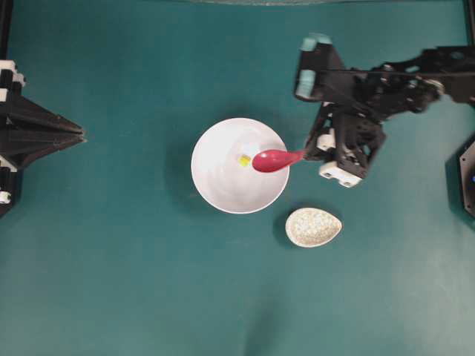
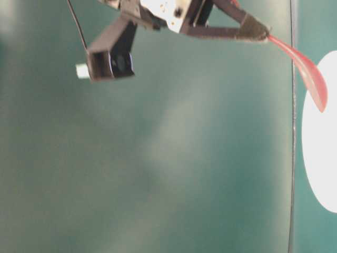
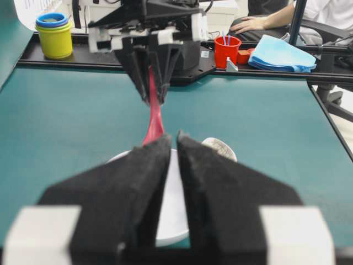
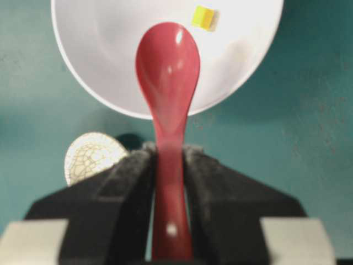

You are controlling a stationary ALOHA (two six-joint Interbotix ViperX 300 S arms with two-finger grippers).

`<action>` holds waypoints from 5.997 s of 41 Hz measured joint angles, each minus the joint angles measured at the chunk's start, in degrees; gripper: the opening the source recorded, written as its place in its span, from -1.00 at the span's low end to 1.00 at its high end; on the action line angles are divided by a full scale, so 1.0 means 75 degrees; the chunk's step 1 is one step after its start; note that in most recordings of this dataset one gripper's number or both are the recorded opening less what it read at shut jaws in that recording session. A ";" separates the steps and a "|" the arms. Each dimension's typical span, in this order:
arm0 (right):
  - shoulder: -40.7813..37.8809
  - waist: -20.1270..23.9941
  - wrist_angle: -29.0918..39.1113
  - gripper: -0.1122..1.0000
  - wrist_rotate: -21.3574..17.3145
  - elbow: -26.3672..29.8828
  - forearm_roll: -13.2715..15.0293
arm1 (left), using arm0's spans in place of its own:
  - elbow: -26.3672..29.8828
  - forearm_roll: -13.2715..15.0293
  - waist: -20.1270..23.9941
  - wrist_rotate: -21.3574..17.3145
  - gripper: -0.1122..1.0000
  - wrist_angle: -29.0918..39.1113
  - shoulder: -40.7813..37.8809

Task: Scoop the yellow hexagonal prism block from the bowl with a spoon using the right arm.

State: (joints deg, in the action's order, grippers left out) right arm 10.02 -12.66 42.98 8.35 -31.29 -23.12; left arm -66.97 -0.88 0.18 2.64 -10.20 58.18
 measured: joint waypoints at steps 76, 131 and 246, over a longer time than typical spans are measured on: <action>-0.1781 -0.0070 0.1008 -0.37 -0.0398 0.1254 0.0609 | 0.0000 0.0000 0.0000 0.0000 -0.55 0.0082 0.0023; -0.1535 -0.0082 -0.0738 -0.37 -0.0270 0.1395 0.0785 | 0.0000 0.0000 0.0000 0.0000 -0.55 0.0082 0.0023; -0.1242 0.0738 0.1242 -0.37 -0.1734 0.1277 0.0832 | 0.0012 0.0000 -0.0012 -0.0012 -0.54 0.0082 0.0023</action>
State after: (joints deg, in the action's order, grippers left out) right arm 0.70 -7.12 52.29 -4.66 -21.71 -16.88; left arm -66.88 -0.88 0.09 2.55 -9.58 58.36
